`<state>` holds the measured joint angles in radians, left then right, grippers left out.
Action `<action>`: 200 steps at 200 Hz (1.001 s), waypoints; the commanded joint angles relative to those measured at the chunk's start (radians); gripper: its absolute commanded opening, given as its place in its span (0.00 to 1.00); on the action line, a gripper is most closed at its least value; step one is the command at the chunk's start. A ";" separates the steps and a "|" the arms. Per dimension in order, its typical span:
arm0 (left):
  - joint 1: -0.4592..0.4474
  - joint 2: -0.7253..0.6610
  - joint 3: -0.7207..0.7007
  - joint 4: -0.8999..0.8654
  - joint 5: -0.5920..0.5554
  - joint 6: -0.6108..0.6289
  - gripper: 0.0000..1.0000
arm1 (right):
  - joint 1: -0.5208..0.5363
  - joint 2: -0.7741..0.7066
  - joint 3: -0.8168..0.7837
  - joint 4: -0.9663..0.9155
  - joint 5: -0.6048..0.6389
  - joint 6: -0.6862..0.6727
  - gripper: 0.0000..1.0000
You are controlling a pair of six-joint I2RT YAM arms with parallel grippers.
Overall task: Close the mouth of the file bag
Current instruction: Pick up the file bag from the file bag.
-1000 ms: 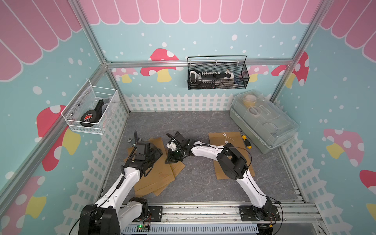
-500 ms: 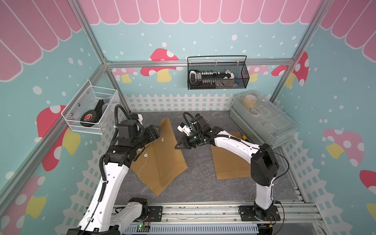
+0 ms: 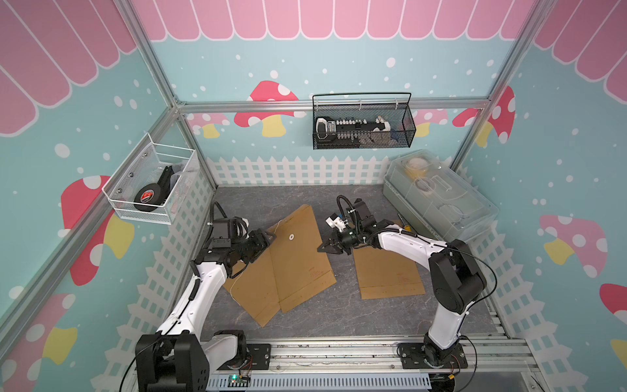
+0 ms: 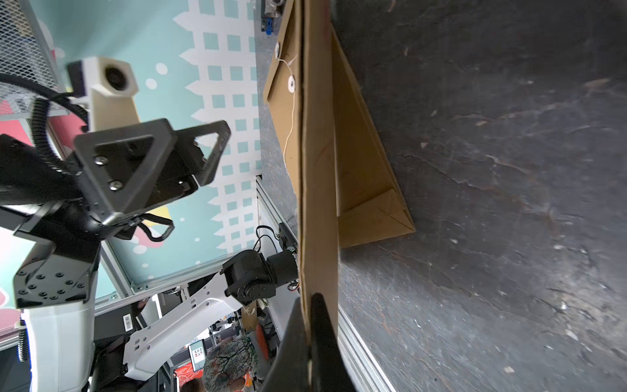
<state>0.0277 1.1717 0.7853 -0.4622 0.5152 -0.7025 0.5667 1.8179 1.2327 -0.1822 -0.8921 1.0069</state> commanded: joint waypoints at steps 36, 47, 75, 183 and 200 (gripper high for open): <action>-0.116 0.053 -0.113 0.048 -0.157 -0.001 0.74 | -0.050 -0.047 -0.127 0.372 -0.022 0.354 0.00; -0.125 0.070 -0.131 0.050 -0.194 0.001 0.75 | -0.048 -0.048 -0.145 0.402 -0.014 0.382 0.00; -0.142 0.126 -0.174 0.140 -0.163 -0.036 0.77 | -0.049 -0.037 -0.178 0.441 -0.010 0.408 0.00; -0.138 0.144 -0.284 0.451 0.084 -0.241 0.72 | -0.049 -0.016 -0.202 0.306 0.023 0.186 0.19; -0.139 0.144 -0.287 0.446 0.100 -0.236 0.70 | -0.049 -0.007 -0.183 0.265 0.042 0.127 0.24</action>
<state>-0.1070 1.3380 0.5079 -0.0547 0.5533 -0.9165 0.5114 1.8050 1.0107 0.1787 -0.8738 1.2587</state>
